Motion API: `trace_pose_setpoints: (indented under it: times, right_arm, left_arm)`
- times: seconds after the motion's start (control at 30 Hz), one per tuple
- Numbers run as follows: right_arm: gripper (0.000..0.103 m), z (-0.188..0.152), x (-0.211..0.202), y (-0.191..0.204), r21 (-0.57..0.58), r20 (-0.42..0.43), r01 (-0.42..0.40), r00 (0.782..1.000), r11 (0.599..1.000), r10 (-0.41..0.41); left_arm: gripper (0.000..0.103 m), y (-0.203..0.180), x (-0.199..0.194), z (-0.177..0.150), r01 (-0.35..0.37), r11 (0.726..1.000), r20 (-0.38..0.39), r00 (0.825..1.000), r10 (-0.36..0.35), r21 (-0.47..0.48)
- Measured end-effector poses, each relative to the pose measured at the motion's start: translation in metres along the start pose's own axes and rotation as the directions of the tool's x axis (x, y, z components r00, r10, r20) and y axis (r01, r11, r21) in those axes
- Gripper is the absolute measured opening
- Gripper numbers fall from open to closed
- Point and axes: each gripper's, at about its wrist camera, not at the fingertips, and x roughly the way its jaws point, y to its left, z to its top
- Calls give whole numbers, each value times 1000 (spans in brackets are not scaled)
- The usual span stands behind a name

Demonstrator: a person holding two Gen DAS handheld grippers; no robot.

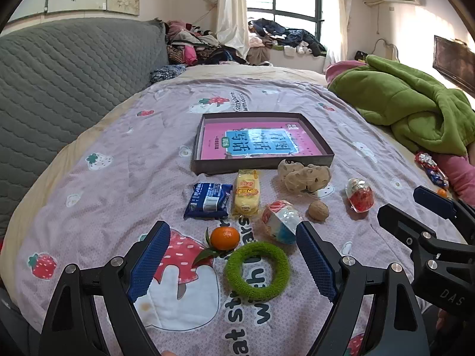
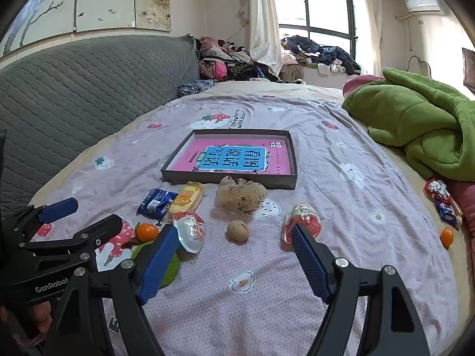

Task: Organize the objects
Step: 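Move the left tool to the green fuzzy ring while the right tool approaches the walnut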

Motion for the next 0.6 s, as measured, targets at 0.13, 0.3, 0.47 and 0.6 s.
trace_pose_setpoints:
  times: [0.13,0.3,0.47,0.6]
  right_arm:
    - [78,1,1,0,-1,1,1,1000,1000,-1]
    - [78,1,2,-2,1,5,0,1000,1000,0]
    - [78,0,3,-4,-3,5,5,1000,1000,-5]
    - [78,-1,6,-5,-3,-2,4,1000,1000,-4]
  left_arm:
    - [87,1,1,0,0,1000,-2,1000,0,-3]
    - [87,2,3,0,1,1000,-7,1000,-1,-4]
    - [87,4,6,-2,-1,1000,-15,1000,1,0]
    - [87,6,10,-5,1,1000,-29,1000,-1,-2]
